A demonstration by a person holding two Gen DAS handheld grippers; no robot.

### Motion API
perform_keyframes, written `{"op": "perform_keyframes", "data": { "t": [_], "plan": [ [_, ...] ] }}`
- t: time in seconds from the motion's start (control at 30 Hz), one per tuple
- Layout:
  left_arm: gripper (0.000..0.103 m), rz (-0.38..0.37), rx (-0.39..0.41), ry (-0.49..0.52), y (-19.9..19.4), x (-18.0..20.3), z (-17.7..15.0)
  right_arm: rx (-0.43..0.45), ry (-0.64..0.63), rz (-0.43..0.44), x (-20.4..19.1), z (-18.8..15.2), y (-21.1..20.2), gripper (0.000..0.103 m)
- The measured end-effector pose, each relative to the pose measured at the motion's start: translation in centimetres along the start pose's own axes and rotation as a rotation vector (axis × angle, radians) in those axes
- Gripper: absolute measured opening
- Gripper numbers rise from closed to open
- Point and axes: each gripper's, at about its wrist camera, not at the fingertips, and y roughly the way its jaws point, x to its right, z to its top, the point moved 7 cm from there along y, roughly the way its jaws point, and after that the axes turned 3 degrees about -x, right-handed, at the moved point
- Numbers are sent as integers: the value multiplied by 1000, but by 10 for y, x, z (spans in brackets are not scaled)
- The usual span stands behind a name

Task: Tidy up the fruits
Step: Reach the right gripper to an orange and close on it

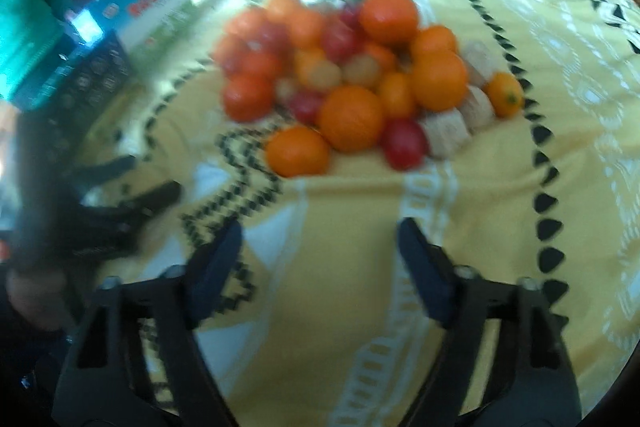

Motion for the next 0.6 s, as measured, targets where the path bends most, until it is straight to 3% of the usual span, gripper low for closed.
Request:
{"op": "perform_keyframes", "data": {
  "t": [0.17,0.33,0.5,0.6],
  "plan": [
    [103,3,3,3,-1,0,0,7,55,79,-9,19,11,46],
    [103,5,11,4,-1,0,0,11,75,-41,-8,32,26,46],
    [103,16,12,10,-1,1,0,-11,36,-76,-12,32,40,47],
    [103,10,8,9,-1,2,0,-3,64,-53,-6,30,41,43]
  ]
}}
